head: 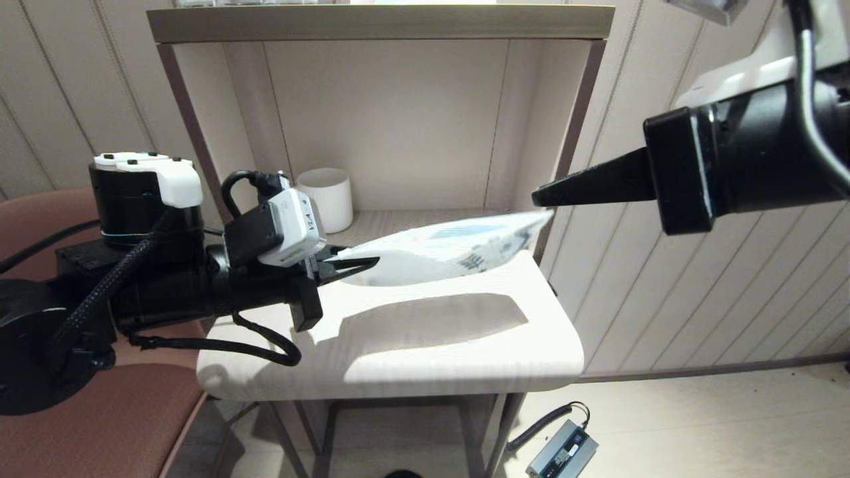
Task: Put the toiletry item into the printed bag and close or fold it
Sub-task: Close the strorage bag and place it on the desk
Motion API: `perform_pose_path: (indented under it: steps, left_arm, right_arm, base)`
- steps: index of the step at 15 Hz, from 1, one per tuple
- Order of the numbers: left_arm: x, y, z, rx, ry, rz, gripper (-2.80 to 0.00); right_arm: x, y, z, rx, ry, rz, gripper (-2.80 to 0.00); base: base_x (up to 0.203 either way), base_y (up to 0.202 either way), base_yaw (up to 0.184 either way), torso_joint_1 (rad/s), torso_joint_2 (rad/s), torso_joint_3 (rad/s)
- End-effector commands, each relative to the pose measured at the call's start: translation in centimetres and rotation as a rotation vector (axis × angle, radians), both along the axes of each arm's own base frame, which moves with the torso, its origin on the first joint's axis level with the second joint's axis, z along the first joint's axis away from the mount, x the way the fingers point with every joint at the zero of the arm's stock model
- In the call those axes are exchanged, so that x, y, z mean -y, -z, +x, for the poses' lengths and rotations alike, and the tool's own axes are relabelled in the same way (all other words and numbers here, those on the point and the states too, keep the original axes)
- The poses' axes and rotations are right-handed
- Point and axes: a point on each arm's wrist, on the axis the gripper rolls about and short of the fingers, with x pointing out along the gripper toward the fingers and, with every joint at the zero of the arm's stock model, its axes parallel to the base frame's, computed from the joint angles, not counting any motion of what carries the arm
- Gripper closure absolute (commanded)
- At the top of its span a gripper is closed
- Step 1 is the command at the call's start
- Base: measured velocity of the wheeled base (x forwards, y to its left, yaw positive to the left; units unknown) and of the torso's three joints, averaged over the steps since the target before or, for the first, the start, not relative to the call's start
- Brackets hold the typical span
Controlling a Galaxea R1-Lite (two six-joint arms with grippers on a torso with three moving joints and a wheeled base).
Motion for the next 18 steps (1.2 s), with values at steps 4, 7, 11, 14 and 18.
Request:
perform_pose_path:
  steps: [4,7,11,14,18]
  left_arm:
    - [0.1,-1.2,0.1,0.016,-0.097,0.009,0.0]
    - [0.2,-2.3,0.3,-0.071,-0.092,0.008,0.0]
    - [0.5,-3.6,0.6,-0.238,-0.034,-0.032,0.0]
    - [0.7,-3.7,0.7,-0.343,0.025,-0.025,0.0]
    - [0.9,-3.3,1.2,-0.358,0.046,-0.022,0.0]
  right_arm:
    - [-0.3,0.6,0.3,-0.017,-0.005,-0.015,0.0]
    - [-1.0,0.8,0.3,-0.012,-0.022,-0.014,0.0]
    - [-2.2,1.0,0.8,-0.019,-0.048,-0.023,0.0]
    - [-3.5,0.9,1.5,-0.007,-0.072,-0.034,0.0]
    - [-4.5,1.1,2.3,0.006,-0.086,-0.053,0.0]
  base:
    - [0.0,0.0,0.0,0.0,0.0,0.0]
    - [0.0,0.0,0.0,0.0,0.0,0.0]
    - [0.0,0.0,0.0,0.0,0.0,0.0]
    - [0.0,0.0,0.0,0.0,0.0,0.0]
    - [0.0,0.0,0.0,0.0,0.0,0.0]
